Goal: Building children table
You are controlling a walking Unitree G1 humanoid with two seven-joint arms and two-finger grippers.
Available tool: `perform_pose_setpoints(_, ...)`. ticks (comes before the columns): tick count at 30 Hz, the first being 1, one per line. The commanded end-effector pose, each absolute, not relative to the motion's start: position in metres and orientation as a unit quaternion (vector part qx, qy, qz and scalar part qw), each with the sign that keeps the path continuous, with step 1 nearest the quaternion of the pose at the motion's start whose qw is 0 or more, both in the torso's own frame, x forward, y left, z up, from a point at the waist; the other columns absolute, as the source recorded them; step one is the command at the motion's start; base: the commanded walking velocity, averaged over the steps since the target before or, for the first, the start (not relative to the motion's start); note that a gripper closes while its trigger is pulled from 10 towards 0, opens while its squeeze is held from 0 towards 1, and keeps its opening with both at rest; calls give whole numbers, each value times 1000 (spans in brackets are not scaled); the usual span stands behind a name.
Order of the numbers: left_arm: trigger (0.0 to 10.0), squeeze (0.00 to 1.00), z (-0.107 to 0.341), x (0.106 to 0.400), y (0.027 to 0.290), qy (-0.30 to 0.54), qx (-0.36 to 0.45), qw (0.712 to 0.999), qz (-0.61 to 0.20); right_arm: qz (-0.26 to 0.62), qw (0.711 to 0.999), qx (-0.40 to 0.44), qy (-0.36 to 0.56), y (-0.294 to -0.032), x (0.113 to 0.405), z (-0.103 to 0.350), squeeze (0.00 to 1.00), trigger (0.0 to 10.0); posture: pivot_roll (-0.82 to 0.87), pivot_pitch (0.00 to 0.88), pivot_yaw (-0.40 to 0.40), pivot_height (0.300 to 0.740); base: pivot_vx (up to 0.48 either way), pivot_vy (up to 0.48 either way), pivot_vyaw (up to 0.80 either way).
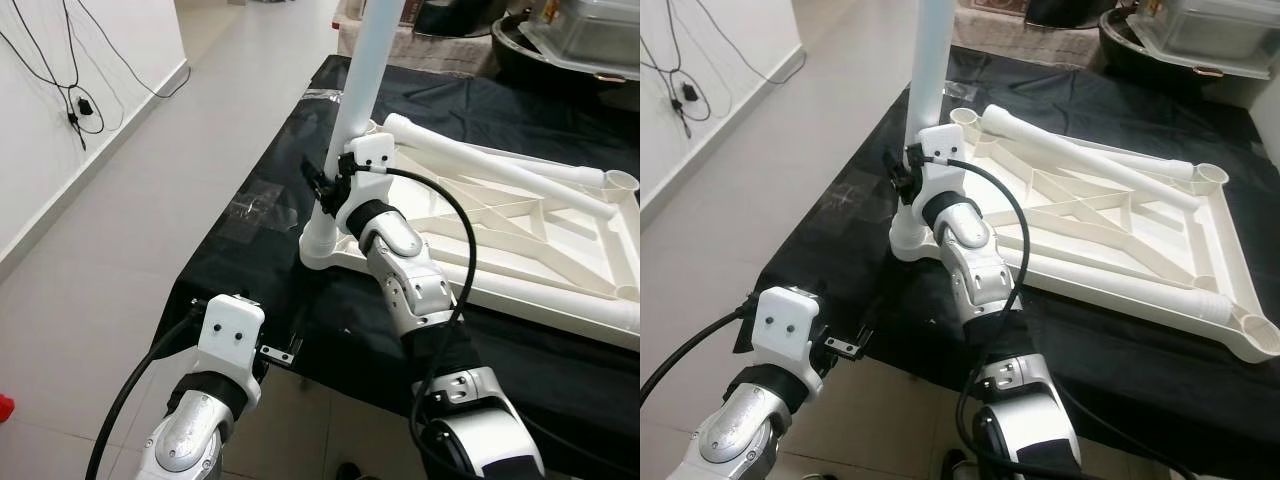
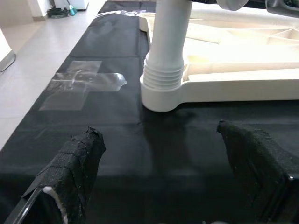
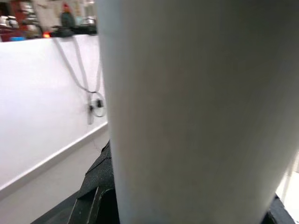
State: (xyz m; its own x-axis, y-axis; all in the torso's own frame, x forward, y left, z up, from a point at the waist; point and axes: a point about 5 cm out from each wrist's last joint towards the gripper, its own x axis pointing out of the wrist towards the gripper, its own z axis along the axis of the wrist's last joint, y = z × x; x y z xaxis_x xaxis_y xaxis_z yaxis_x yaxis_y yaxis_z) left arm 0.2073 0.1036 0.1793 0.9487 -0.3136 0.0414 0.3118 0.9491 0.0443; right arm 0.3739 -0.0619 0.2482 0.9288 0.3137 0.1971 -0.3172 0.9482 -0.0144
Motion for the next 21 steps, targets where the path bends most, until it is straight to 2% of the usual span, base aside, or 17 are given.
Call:
perform_pose_setpoints(1, 10000, 0, 176, 208, 104, -17, 23, 987, -160, 61, 996, -56, 30, -84, 380, 198, 0, 10000, 154, 240, -105, 740, 0, 0, 0)
perform_pose_setpoints(3, 10000, 0, 176, 208, 106, -18, 24, 987, -158, 1, 998, -54, 25, -86, 381, 201, 0, 10000, 152, 239, -107, 740, 0, 0, 0)
perform_pose_setpoints(6, 10000, 0, 176, 208, 106, -18, 25, 987, -157, -25, 998, -53, 30, -87, 381, 202, 0, 10000, 152, 239, -107, 740, 0, 0, 0)
perform_pose_setpoints(8, 10000, 0, 175, 209, 106, -19, 25, 987, -156, -83, 995, -27, 41, -88, 381, 202, 0, 10000, 150, 237, -108, 740, 0, 0, 0)
perform_pose_setpoints(10, 10000, 0, 175, 209, 106, -19, 25, 987, -156, -83, 995, -27, 41, -88, 381, 202, 0, 10000, 150, 237, -108, 740, 0, 0, 0)
perform_pose_setpoints(11, 10000, 0, 176, 210, 107, -20, 25, 987, -155, -126, 990, -22, 56, -88, 380, 200, 0, 10000, 151, 238, -110, 740, 0, 0, 0)
perform_pose_setpoints(12, 10000, 0, 176, 210, 107, -20, 25, 987, -155, -126, 990, -22, 56, -88, 380, 200, 0, 10000, 151, 238, -110, 740, 0, 0, 0)
perform_pose_setpoints(13, 10000, 0, 176, 211, 107, -22, 26, 988, -153, -186, 980, 5, 71, -86, 378, 199, 0, 10000, 160, 236, -111, 740, 0, 0, 0)
perform_pose_setpoints(15, 10000, 0, 176, 211, 107, -22, 26, 988, -153, -186, 980, 5, 71, -86, 378, 199, 0, 10000, 160, 236, -111, 740, 0, 0, 0)
perform_pose_setpoints(16, 10000, 0, 177, 212, 108, -23, 28, 988, -152, -233, 968, 30, 86, -80, 376, 199, 0, 10000, 164, 235, -113, 740, 0, 0, 0)
perform_pose_setpoints(19, 10000, 0, 177, 212, 108, -23, 28, 988, -152, -233, 968, 30, 86, -80, 376, 199, 0, 10000, 164, 235, -113, 740, 0, 0, 0)
perform_pose_setpoints(21, 10000, 0, 178, 212, 109, -25, 30, 988, -149, -298, 948, 69, 88, -65, 370, 207, 0, 10000, 174, 231, -117, 740, 0, 0, 0)
